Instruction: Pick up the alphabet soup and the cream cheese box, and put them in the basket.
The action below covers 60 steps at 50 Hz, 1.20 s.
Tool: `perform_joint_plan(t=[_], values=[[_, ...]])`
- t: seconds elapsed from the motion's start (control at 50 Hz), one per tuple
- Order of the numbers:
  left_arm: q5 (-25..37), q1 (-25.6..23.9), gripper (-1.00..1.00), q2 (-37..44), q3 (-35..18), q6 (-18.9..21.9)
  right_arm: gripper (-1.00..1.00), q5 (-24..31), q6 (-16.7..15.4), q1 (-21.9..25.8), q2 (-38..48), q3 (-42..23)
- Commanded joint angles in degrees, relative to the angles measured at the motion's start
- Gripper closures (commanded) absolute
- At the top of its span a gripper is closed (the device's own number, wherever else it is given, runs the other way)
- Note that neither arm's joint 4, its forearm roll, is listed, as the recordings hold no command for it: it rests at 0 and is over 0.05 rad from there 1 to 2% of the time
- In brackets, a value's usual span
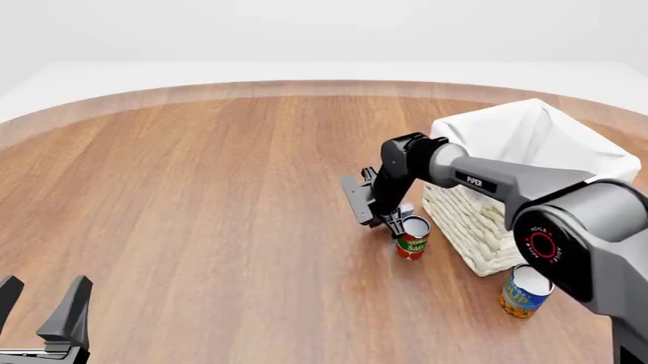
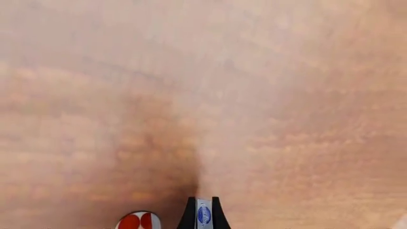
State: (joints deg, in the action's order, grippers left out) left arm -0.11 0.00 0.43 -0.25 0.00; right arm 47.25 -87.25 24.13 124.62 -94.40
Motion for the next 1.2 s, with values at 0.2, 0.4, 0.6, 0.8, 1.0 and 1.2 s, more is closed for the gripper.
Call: perform_joint_plan(t=[0.2,0.4,0.6,0.8,1.0,1.2], values=[[0.0,0.0,-1.0,0.0,0.0,0.0,1.0,-0.5,-0.7,0.5,-2.0,0.7],[0.0,0.0,-1.0,0.0,0.0,0.0,1.0,-0.6,-1.0,0.5,-2.9,1.1],[0.0,0.0,-1.0,0.0,0.0,0.0,1.0,-1.0,-1.5,0.6,-4.2,1.8],[0.0,0.0,-1.0,0.0,0.0,0.0,1.0,-2.5,-2.3,1.8,-6.6,4.1],[0.0,0.0,-1.0,0.0,0.0,0.0,1.0,-5.0,-3.8,2.9,-9.1,7.4],[0.0,0.0,-1.0,0.0,0.0,0.0,1.0,-4.8,-3.1,3.6,-10.1,7.3]])
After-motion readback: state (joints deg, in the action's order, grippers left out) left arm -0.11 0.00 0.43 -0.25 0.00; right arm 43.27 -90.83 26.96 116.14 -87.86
